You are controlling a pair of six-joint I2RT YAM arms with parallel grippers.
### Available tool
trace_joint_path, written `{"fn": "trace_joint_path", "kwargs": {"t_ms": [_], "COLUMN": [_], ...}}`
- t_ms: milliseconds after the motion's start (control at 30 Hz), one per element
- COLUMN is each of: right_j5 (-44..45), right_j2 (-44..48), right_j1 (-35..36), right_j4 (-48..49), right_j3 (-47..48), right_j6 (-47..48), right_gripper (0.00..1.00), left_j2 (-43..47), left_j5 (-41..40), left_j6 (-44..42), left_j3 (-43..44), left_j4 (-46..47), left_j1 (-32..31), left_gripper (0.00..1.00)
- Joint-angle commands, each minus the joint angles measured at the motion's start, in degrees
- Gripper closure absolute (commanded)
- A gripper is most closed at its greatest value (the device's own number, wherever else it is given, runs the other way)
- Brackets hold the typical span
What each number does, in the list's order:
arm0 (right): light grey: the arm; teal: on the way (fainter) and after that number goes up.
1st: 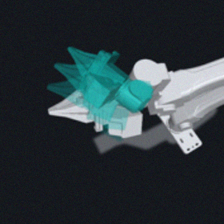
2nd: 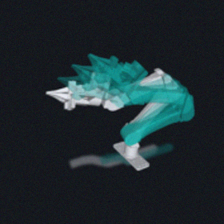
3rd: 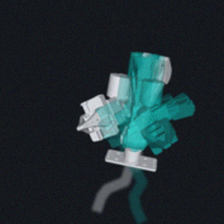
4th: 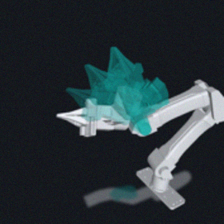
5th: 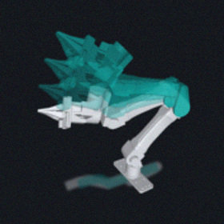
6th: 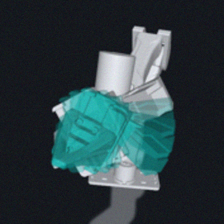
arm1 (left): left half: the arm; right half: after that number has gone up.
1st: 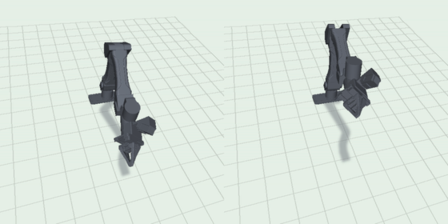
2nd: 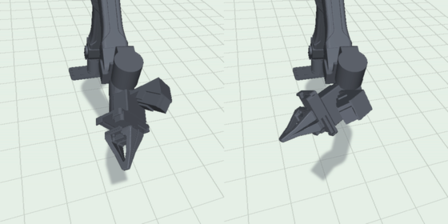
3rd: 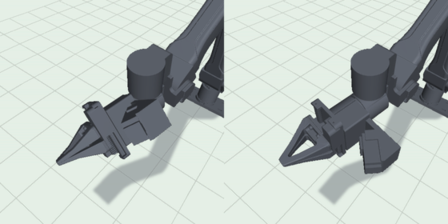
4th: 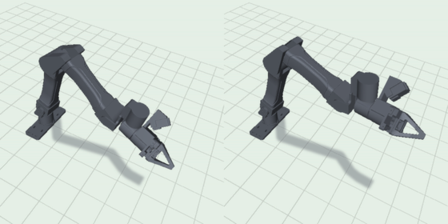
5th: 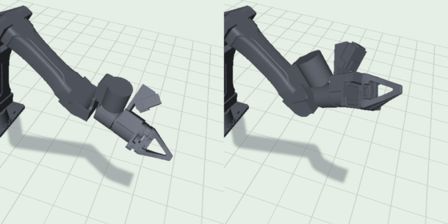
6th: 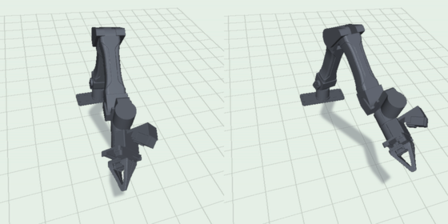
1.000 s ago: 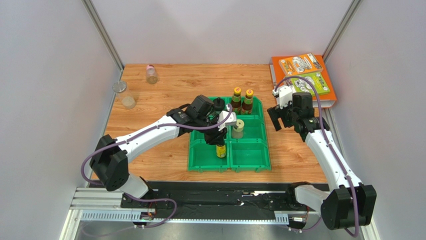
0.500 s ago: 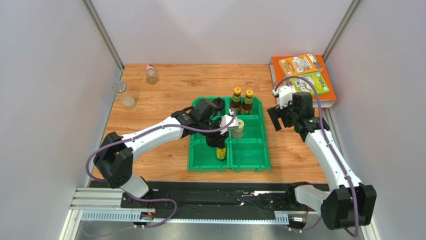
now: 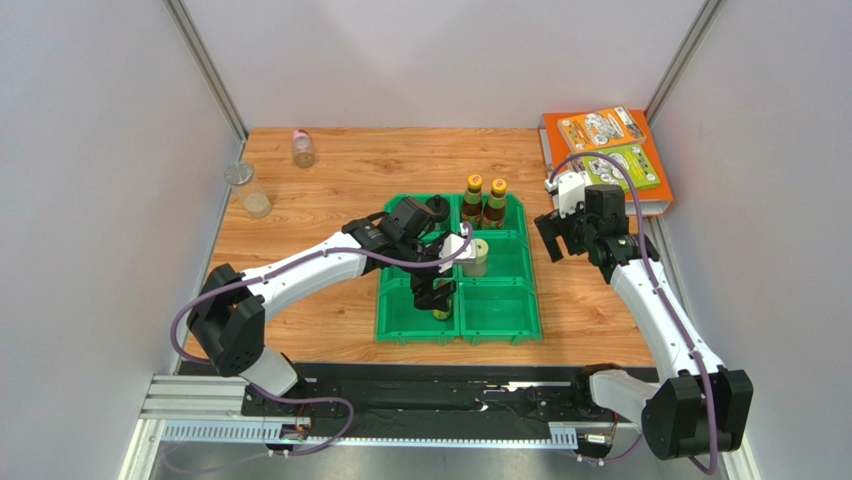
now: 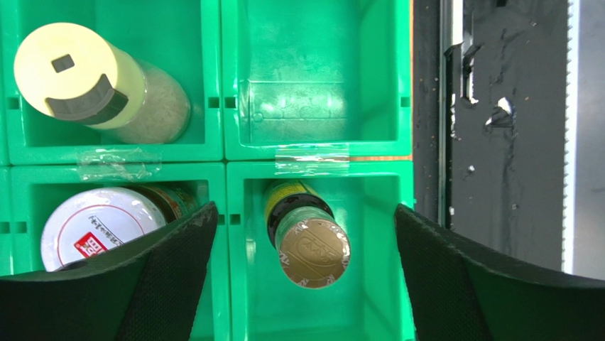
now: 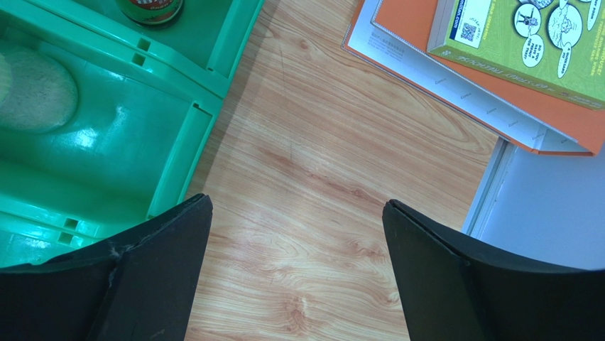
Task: Organize the condiment bottles
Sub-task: Place the bottle in the storage box, then pick up the bottle from the corner of the board.
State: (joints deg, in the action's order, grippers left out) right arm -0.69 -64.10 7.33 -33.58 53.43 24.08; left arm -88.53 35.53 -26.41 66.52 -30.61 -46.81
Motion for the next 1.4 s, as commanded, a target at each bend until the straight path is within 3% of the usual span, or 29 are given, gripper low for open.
{"fn": "trace_joint_path", "kwargs": {"t_ms": [0,233,433,667,800,1033,1167,1367], "right_j5": [0.6,0.4,-0.1,-1.0,-1.3,-2.1,-2.7,-3.2], "right_j2": [0.9,0.9,1.2,1.1,0.8,0.3,0.5,0.0], "right_j1": [0.1,0.1,0.1,0.1,0.2,0.2,0.2,0.2], "right_j4": [1.9,1.8,1.7,1.6,1.6,1.2,1.2,0.9], "right_j3": [1.8,1.8,1.9,1.9,1.8,1.9,1.9,2.0], "right_j6": [1.1,1.1,1.1,1.1,1.1,1.1,1.0,0.7], "right_gripper": [0.07,0.07,0.07,0.07,0.07,0.07,0.07,0.07], "left_j2": [3.0,14.0,20.8,28.0,33.0,38.5,38.5,38.5], "left_j5": [1.0,-5.5,-19.9,-28.0,-25.6,-19.5,-13.7,-9.9], "left_j6": [-3.2,-1.6,0.7,4.0,4.6,3.0,0.5,-2.8], "left_j3": [3.7,5.6,2.2,-3.4,-7.3,-11.8,-15.1,-18.2], "left_j4": [-2.4,-4.6,-7.1,-12.8,-14.1,-16.9,-17.7,-18.1], "left_j1": [-0.3,3.2,10.5,28.1,42.7,62.1,70.5,77.7], "left_gripper": [0.01,0.0,0.01,0.01,0.01,0.0,0.01,0.0]}}
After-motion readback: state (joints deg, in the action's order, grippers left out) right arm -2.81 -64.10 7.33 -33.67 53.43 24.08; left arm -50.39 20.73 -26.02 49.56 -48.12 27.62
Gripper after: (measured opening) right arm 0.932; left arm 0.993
